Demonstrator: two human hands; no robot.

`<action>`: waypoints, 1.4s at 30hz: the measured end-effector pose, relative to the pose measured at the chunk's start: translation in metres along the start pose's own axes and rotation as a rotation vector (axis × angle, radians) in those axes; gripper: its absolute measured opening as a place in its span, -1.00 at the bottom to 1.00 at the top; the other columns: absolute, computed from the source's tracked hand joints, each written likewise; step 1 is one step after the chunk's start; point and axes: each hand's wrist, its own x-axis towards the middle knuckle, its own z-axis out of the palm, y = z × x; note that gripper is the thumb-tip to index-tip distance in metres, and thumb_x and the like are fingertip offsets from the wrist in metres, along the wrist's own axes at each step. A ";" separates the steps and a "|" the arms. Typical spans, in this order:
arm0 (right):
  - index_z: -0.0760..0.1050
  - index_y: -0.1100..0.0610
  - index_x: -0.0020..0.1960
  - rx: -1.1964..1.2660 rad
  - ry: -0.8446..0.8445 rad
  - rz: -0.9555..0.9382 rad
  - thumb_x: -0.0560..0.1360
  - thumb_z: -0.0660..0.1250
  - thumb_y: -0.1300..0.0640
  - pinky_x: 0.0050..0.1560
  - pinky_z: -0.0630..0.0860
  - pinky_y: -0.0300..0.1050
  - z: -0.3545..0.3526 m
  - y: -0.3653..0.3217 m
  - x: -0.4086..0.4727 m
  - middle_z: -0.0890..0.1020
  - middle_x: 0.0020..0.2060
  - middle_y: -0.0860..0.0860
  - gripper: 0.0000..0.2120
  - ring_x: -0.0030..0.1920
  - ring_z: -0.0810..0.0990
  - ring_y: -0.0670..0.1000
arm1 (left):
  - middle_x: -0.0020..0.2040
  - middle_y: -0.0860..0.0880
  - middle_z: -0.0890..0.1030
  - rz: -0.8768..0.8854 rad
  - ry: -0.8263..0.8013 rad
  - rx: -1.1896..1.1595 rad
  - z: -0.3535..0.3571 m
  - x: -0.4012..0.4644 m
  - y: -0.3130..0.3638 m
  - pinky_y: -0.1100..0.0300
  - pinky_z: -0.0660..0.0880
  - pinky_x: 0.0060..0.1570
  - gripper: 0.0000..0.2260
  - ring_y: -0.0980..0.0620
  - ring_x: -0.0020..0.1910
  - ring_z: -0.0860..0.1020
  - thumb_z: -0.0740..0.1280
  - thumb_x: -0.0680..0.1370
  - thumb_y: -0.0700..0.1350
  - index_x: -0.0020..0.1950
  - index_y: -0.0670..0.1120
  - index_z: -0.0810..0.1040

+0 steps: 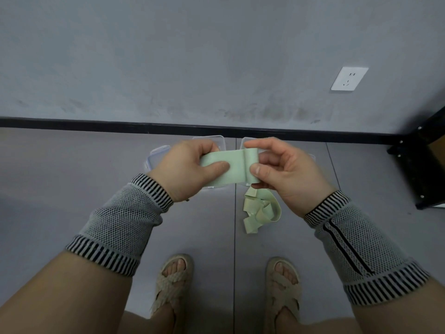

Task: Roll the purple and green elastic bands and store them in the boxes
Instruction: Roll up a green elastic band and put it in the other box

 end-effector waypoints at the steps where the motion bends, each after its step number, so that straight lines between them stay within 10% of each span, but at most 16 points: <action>1: 0.48 0.08 0.19 -0.009 0.014 0.002 0.50 0.28 0.39 -0.18 0.61 -0.17 0.000 0.001 0.000 0.64 -0.27 -0.07 -0.66 -0.26 0.62 -0.11 | -0.37 0.05 0.49 0.011 0.006 -0.002 0.001 0.000 0.000 0.29 0.40 -0.41 -0.86 0.16 -0.42 0.43 0.39 0.47 -0.08 -0.26 -0.02 0.48; 22: 0.47 0.10 -0.10 -0.029 0.080 0.079 0.43 0.40 0.30 -0.34 0.42 -0.21 0.004 0.006 0.007 0.57 -0.39 -0.02 -0.84 -0.43 0.50 -0.13 | -0.23 -0.02 0.62 0.017 0.038 -0.206 0.009 0.000 0.008 0.36 0.43 -0.31 -0.96 0.21 -0.33 0.49 0.39 0.47 -0.16 -0.15 -0.10 0.63; 34: 0.40 0.09 -0.14 -0.275 0.212 -0.019 0.29 0.55 0.13 -0.21 0.58 0.01 0.017 0.004 0.004 0.63 -0.27 0.14 -0.67 -0.31 0.58 0.01 | -0.23 -0.15 0.66 -0.093 0.105 -0.329 0.018 0.003 0.019 0.06 0.55 -0.22 -0.83 0.05 -0.30 0.56 0.47 0.40 -0.04 -0.19 -0.14 0.66; 42: 0.31 -0.15 0.34 -0.202 -0.037 -0.077 0.27 0.55 0.24 -0.13 0.56 -0.17 0.008 0.002 -0.003 0.64 -0.24 -0.03 -0.24 -0.22 0.61 -0.01 | -0.36 -0.04 0.56 -0.152 0.071 -0.491 0.008 0.003 0.011 0.19 0.45 -0.28 -0.85 0.10 -0.35 0.49 0.43 0.44 -0.07 -0.30 -0.08 0.63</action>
